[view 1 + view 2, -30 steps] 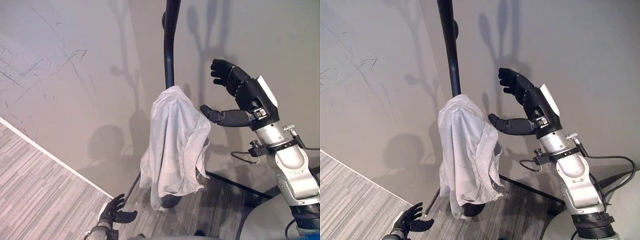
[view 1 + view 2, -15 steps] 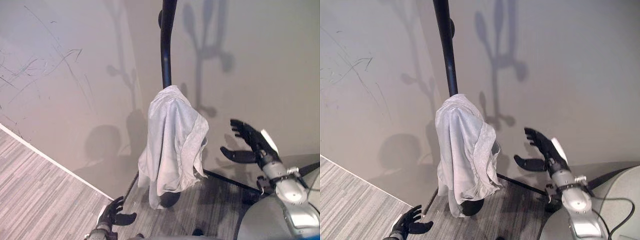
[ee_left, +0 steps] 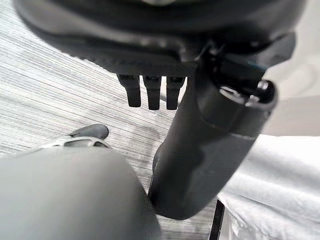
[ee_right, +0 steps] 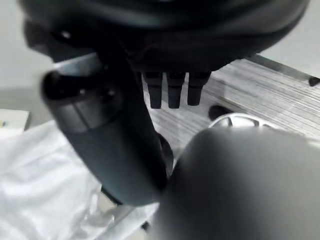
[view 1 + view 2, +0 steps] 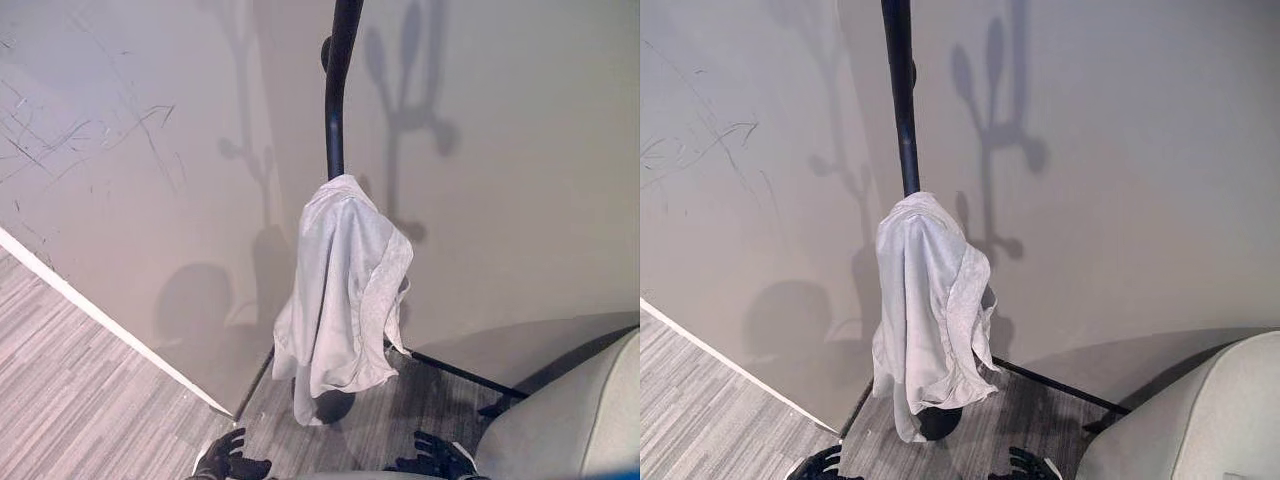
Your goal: Hang the clothes on the sofa on the clothes rack.
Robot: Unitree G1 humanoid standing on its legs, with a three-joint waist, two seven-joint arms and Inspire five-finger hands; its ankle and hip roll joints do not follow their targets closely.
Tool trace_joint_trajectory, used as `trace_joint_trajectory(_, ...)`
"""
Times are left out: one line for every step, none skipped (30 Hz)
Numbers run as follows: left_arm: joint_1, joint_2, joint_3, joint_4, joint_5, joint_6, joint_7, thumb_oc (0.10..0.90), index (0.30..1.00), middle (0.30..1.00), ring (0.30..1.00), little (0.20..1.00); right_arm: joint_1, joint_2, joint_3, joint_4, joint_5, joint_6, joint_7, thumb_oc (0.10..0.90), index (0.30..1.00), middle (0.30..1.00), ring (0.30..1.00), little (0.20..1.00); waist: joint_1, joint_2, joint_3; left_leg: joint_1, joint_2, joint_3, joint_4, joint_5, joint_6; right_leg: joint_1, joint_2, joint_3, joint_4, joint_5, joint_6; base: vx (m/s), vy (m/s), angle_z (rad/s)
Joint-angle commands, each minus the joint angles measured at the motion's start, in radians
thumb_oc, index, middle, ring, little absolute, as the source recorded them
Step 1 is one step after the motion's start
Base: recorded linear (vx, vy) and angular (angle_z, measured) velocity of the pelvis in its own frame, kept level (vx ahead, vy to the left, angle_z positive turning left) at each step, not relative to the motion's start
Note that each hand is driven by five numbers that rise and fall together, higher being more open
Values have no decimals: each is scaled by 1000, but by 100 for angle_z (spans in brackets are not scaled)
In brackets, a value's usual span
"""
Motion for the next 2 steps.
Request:
trace_joint_trajectory(-92, 25, -5, 17, -3, -47, 21, 800, 900, 900, 900, 900, -76, 3, -7, 29, 44, -34, -20, 800, 900, 900, 900, 900, 3, -41, 28, 44, 21, 33, 4, -88, -34, 104, -59, -34, 5, -91, 43, 14, 16, 4)
trace_joint_trajectory(-92, 23, -7, 16, -5, -49, 20, 800, 900, 900, 900, 900, -78, 8, -11, 41, 54, -35, -21, 800, 900, 900, 900, 900, 2, -41, 28, 46, 20, 33, 4, -89, -34, 105, -59, -34, 5, -91, 43, 15, 14, 3)
